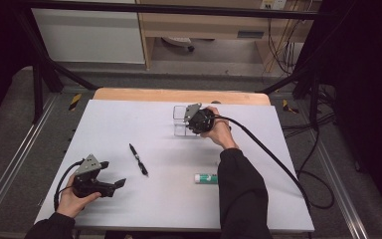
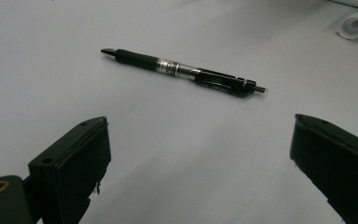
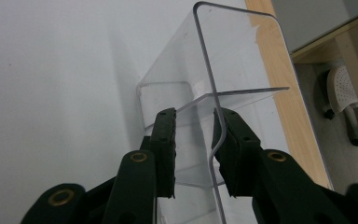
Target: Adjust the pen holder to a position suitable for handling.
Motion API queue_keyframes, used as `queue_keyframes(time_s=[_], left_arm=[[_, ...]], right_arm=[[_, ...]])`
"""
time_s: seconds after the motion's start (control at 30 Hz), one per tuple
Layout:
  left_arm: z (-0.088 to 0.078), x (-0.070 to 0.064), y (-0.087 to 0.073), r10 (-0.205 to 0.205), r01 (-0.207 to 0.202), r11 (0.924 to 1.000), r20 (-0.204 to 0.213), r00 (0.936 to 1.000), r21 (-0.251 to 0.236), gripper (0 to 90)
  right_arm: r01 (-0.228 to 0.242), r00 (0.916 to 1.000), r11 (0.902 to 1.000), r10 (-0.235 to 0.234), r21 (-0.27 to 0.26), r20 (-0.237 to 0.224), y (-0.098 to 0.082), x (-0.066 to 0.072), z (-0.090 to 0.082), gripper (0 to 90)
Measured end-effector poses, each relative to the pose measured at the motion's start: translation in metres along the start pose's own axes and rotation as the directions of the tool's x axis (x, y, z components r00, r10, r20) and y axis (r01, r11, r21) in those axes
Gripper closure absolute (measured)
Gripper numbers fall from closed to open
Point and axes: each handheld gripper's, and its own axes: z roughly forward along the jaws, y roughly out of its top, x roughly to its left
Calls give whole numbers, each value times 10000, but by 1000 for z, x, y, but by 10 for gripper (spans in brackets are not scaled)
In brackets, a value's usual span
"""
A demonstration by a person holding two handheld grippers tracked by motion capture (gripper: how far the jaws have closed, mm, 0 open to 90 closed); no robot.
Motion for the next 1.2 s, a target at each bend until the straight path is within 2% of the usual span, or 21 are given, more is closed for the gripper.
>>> queue_keyframes(time_s=[0.07, 0.27, 0.3, 0.43, 0.7, 1.07, 1.13, 1.2], left_arm=[[0, 0, 0, -13, 13, 10000, -2, 10000, -2, 52], [-1, 0, 0, -22, 22, 10000, -17, 10000, -15, 54], [0, 0, 0, -13, 13, 10000, -12, 10000, -8, 55], [0, 0, 0, -7, 7, 10000, -9, 10000, -14, 56], [-1, 0, 0, 32, -32, 10000, -19, 10000, -1, 58], [-1, -1, 0, 64, -64, 10000, -12, 10000, 11, 61], [0, -1, 0, 53, -53, 10000, -13, 10000, 12, 62], [-1, -1, 0, 58, -58, 10000, -12, 10000, 4, 62]], right_arm=[[83, 10000, 9999, -82, 93, -36, 0, -2, 0, 739], [254, 9992, 9996, -250, 129, -319, 0, -5, 0, 748], [422, 9983, 9990, -416, 145, -409, 0, -7, 0, 751], [519, 9976, 9985, -510, 192, -467, 1, -8, 0, 759], [865, 9934, 9961, -848, 190, -767, 2, 0, -6, 818], [1400, 9853, 9889, -1342, 499, -1060, 5, 11, -11, 874], [1376, 9850, 9889, -1307, 555, -1130, 6, 13, -11, 888], [1538, 9836, 9859, -1464, 666, -1054, 6, 14, -10, 889]])
